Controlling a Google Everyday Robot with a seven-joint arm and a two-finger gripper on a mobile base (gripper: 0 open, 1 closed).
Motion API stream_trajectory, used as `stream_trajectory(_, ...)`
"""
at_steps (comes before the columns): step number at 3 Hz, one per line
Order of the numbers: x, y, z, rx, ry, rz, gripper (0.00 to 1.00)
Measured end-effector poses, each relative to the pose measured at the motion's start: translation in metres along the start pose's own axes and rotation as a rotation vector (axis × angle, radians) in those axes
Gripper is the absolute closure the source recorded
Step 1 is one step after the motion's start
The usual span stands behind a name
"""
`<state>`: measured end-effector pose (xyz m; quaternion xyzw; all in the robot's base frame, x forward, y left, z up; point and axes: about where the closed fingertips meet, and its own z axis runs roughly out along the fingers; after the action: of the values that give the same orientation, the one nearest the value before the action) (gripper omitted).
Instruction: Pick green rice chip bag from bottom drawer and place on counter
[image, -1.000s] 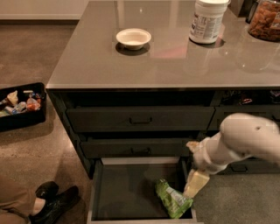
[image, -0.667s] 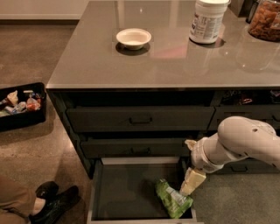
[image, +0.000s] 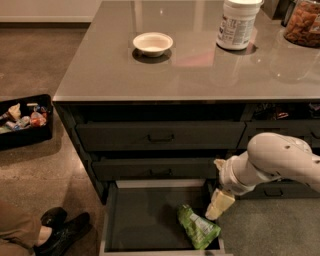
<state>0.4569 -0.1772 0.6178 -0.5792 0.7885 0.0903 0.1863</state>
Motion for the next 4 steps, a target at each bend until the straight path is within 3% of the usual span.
stream_trajectory(1, 0.025, -0.023, 0.037, -0.003, -0.008, 0.055, 0.00)
stream_trajectory(2, 0.048, -0.033, 0.104, -0.062, -0.038, 0.074, 0.00)
stream_trajectory(4, 0.049, -0.016, 0.251, -0.193, -0.186, 0.035, 0.00)
